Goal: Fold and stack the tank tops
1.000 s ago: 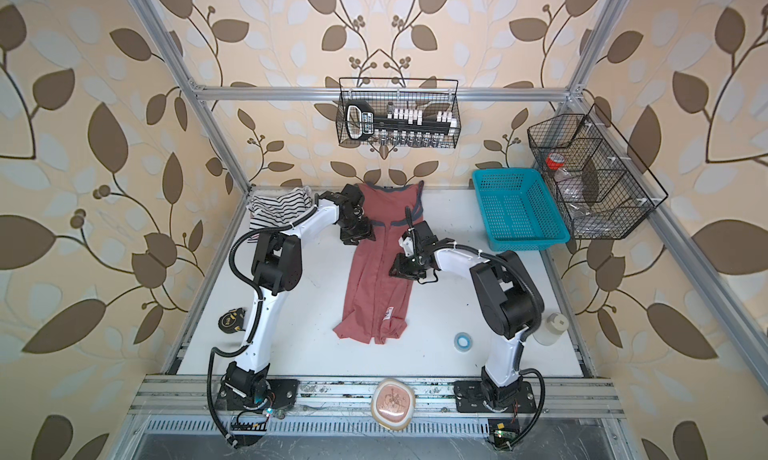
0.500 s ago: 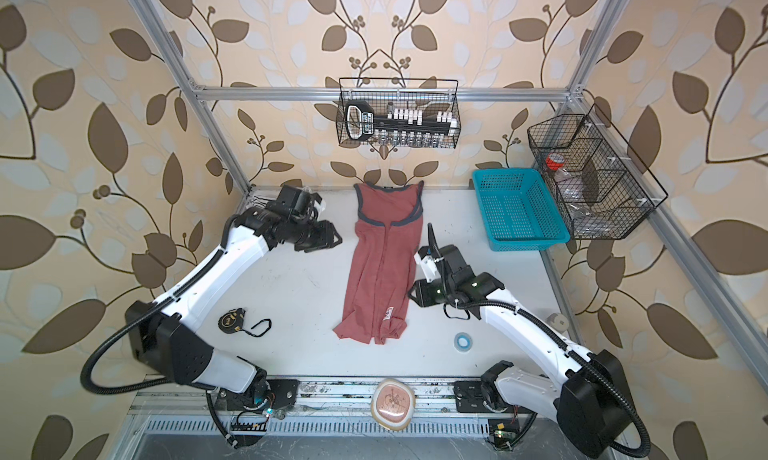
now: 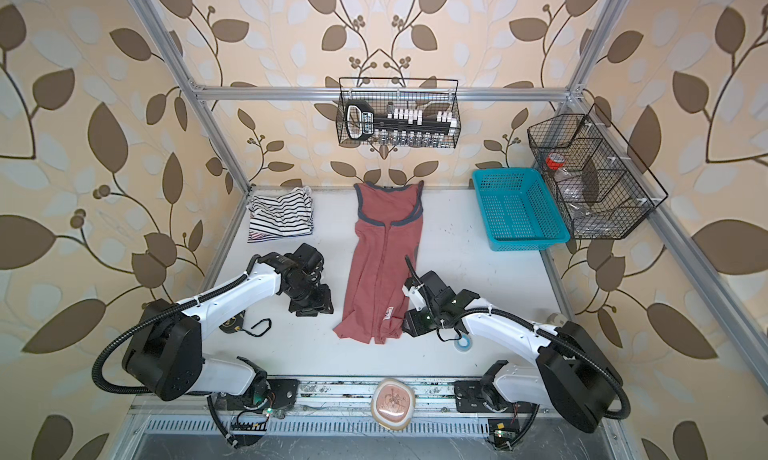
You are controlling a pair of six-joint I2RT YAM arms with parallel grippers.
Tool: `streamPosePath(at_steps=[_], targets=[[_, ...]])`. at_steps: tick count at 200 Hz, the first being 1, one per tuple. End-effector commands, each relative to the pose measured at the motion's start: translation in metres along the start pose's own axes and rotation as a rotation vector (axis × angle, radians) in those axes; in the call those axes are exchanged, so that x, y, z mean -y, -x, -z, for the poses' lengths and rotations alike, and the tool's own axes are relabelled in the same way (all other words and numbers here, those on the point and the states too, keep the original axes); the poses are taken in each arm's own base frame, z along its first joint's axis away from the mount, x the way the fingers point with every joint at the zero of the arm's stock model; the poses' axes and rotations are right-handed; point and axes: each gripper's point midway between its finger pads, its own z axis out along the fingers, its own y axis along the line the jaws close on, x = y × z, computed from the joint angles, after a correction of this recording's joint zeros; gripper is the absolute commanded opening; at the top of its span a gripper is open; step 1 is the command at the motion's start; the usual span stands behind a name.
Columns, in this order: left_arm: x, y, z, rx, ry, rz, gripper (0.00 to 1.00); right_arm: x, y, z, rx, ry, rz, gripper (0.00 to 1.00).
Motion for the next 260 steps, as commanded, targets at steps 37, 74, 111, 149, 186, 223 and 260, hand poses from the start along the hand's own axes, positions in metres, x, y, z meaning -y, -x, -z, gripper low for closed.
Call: streamPosePath(at_steps=[37,74,111,149,186,223,260], targets=[[0.004,-0.008,-0.001,0.006,-0.026,0.011,0.53,-0.006,0.007,-0.021,-0.01,0.025,0.091,0.48],[0.003,-0.009,-0.002,0.003,-0.023,0.012,0.54,-0.017,0.01,-0.018,0.007,0.049,0.147,0.44],[0.002,-0.01,-0.005,-0.003,-0.019,0.014,0.55,-0.023,0.01,-0.014,0.019,0.064,0.174,0.3],[0.002,-0.011,-0.004,-0.003,-0.017,0.018,0.55,-0.023,0.007,-0.01,0.0,0.054,0.161,0.14],[0.006,-0.017,-0.004,0.005,-0.053,0.058,0.54,-0.024,-0.002,0.0,-0.012,0.057,0.104,0.0],[0.004,-0.023,-0.001,0.037,-0.083,0.129,0.54,-0.027,-0.012,0.015,0.013,0.081,-0.016,0.0],[0.002,-0.022,0.005,0.089,-0.11,0.223,0.54,-0.016,-0.018,0.018,0.048,0.054,-0.269,0.0]])
